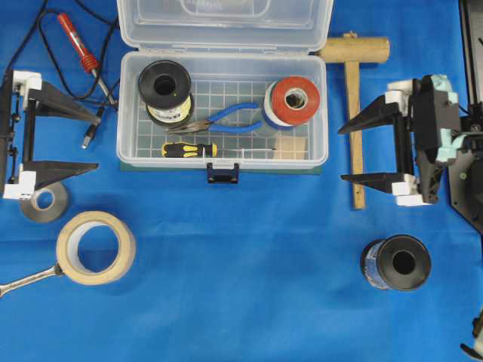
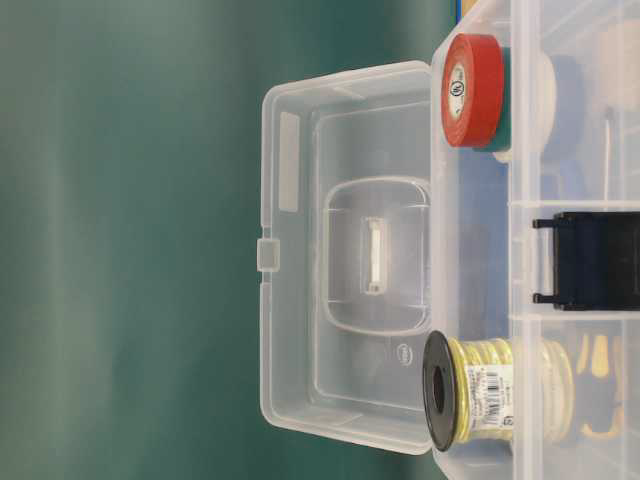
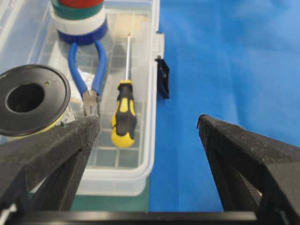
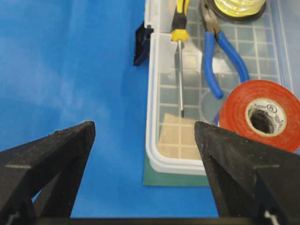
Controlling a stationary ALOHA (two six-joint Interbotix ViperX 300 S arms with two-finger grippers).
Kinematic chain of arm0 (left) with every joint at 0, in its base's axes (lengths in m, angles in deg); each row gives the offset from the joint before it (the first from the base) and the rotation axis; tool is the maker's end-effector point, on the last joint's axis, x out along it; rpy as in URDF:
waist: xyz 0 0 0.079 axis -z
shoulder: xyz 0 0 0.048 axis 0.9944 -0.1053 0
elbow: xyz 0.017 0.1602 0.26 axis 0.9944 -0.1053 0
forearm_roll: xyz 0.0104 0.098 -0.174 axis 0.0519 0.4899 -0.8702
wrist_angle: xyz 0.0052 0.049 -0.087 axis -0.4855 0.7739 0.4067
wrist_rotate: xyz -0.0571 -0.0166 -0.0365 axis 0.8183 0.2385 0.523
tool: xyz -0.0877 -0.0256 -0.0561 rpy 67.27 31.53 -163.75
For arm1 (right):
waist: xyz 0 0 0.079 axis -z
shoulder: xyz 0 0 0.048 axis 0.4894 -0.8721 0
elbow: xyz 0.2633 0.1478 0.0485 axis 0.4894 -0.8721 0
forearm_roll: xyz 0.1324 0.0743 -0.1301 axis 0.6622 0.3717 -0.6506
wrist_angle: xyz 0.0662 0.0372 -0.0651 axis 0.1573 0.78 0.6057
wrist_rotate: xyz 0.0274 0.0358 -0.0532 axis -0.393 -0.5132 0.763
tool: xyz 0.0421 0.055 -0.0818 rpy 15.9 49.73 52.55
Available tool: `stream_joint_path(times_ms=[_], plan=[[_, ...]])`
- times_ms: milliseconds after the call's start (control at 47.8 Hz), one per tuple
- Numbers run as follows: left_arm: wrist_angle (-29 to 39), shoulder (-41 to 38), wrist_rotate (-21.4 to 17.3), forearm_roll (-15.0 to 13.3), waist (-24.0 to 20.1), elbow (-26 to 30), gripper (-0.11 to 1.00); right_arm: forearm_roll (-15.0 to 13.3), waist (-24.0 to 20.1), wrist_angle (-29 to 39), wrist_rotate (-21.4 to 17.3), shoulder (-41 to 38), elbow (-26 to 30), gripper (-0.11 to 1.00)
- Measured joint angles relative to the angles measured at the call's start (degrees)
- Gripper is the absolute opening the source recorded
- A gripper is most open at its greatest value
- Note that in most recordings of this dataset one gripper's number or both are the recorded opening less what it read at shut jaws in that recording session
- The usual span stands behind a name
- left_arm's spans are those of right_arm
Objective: Open the tool box with both arms.
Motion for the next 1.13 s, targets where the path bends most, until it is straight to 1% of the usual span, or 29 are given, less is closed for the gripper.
stream_joint_path(times_ms=[125, 272, 439, 564, 753, 1129], plan=[[4.1, 4.0, 0.0, 0.0, 0.0, -0.6, 0.92, 0.0, 0.0, 2.7, 0.0, 3.5, -1.1, 0.85], [7.6, 9.2, 0.0, 0.0, 0.1, -2.4, 0.91, -0.1, 0.0, 5.4, 0.0, 9.5, -3.1, 0.85], [8.5, 15.5, 0.0, 0.0, 0.1, -4.7, 0.91, 0.0, 0.3, 7.0, -0.1, 15.5, -6.3, 0.85], [9.1, 18.7, 0.1, 0.0, 0.1, -6.5, 0.91, 0.2, 1.7, 7.1, -0.6, 18.3, -9.1, 0.85], [9.1, 19.5, 0.2, 0.0, 0.1, -7.5, 0.91, 0.2, 3.2, 7.0, -2.5, 18.9, -11.8, 0.85], [7.9, 19.3, 0.2, 0.0, 0.1, -8.7, 0.91, 0.3, 3.2, 6.6, -2.5, 17.4, -12.0, 0.85]])
